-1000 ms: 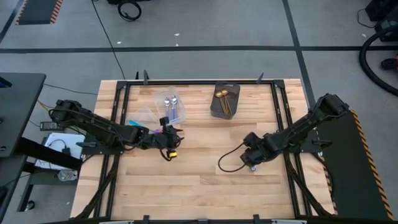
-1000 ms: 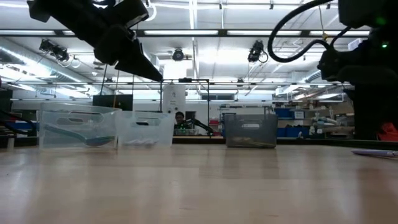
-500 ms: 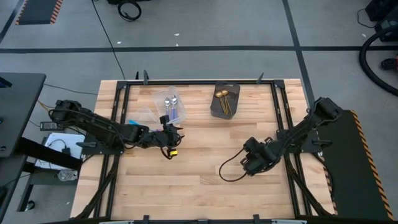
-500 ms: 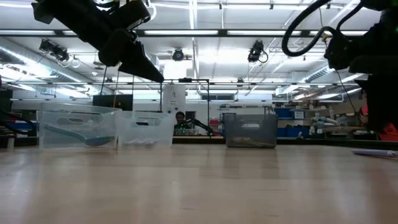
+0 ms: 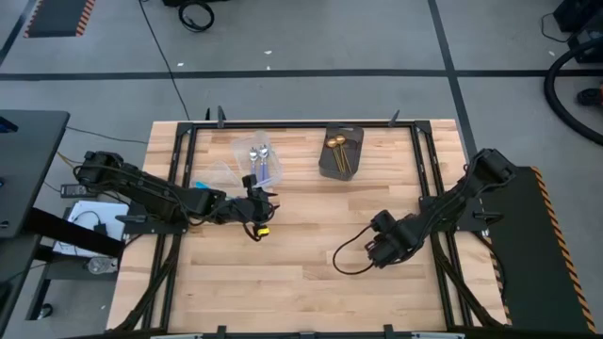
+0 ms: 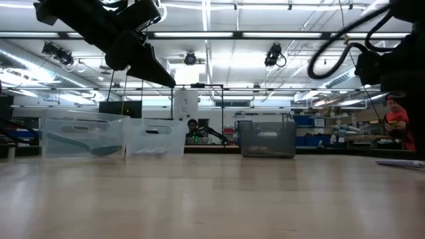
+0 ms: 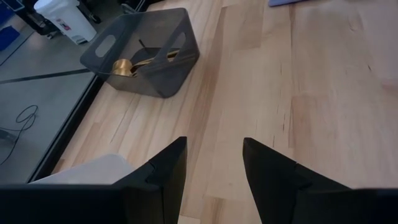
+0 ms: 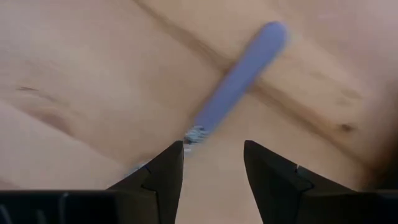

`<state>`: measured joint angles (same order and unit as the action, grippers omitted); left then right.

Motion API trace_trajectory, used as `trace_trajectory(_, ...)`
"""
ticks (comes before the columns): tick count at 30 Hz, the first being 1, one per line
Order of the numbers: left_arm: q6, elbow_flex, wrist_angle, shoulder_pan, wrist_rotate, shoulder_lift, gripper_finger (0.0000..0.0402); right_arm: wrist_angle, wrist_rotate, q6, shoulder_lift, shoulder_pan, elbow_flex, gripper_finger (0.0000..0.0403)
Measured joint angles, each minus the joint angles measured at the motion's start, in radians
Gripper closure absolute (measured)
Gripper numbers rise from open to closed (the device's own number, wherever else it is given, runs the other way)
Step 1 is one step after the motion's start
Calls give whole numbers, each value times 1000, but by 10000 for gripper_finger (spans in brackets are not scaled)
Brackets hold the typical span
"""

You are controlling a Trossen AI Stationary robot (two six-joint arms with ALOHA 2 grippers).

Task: Sort silverware by color (type)
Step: Put the purple spoon into the right transparent bin

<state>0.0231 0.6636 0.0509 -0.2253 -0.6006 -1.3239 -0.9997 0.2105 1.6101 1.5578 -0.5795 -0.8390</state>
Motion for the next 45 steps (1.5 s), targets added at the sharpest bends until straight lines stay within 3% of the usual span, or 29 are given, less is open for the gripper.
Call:
trace_trajectory(14,0,0,0,-1,21,0,237,221,-28,-13,-25,56,142,205)
trace_trajectory(22,20,0,1,-3,141,0,237,261,-71,-51,-25,72,159,267)
trace_trajectory(31,23,0,47,-3,147,0,237,281,-72,-122,-23,73,161,360)
trace_trajectory(45,17,0,95,-4,212,-23,237,313,25,-292,-36,78,102,365)
